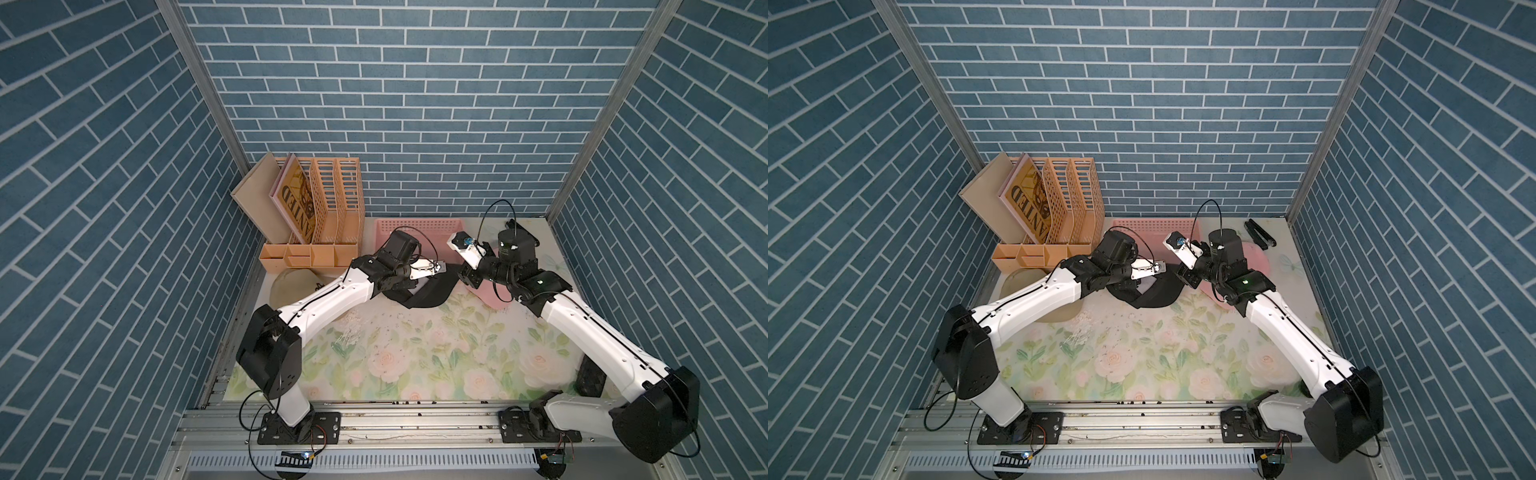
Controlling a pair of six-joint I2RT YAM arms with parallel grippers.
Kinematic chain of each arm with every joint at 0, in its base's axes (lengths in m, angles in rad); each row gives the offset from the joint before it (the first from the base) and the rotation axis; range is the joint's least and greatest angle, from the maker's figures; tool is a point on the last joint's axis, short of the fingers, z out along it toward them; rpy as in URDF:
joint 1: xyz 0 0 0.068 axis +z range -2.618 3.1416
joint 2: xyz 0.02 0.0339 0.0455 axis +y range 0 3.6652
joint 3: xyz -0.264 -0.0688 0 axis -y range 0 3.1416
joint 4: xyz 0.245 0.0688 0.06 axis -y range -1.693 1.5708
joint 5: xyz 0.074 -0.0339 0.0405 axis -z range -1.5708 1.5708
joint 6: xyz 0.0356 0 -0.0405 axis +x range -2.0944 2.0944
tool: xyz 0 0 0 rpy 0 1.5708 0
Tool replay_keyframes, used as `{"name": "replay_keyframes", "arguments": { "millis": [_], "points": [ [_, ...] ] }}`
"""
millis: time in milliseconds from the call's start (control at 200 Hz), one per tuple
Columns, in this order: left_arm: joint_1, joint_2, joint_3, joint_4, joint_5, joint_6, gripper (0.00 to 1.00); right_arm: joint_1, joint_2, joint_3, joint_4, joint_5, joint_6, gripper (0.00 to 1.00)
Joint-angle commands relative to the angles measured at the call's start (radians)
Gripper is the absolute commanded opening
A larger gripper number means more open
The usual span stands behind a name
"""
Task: Turn the baseball cap inside out
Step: Pick up the baseball cap from the basket, then turn over the baseball cap.
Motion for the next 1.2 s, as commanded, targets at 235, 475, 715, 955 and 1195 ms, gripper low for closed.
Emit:
{"name": "replay_keyframes", "arguments": {
  "millis": [235, 475, 715, 955, 1195],
  "points": [
    [-0.001, -0.055, 0.014, -0.021, 0.016, 0.020, 0.13, -0.012, 0.034, 0.030, -0.128, -0.065, -0.124, 0.56],
    [-0.003, -0.085, 0.019, -0.021, 0.064, 0.022, 0.14, -0.011, 0.166, 0.113, -0.159, -0.093, -0.152, 0.56],
    [-0.003, -0.127, -0.060, 0.170, -0.015, -0.051, 0.05, -0.027, 0.221, 0.137, -0.114, -0.172, -0.116, 0.07],
    [-0.009, -0.164, -0.159, 0.531, -0.353, -0.318, 0.01, -0.072, 0.234, 0.074, -0.004, 0.085, 0.075, 0.00],
    [-0.034, -0.301, -0.137, 0.337, 0.069, -0.453, 0.27, -0.066, 0.110, -0.027, 0.165, 0.359, 0.101, 0.00]
  ]
}}
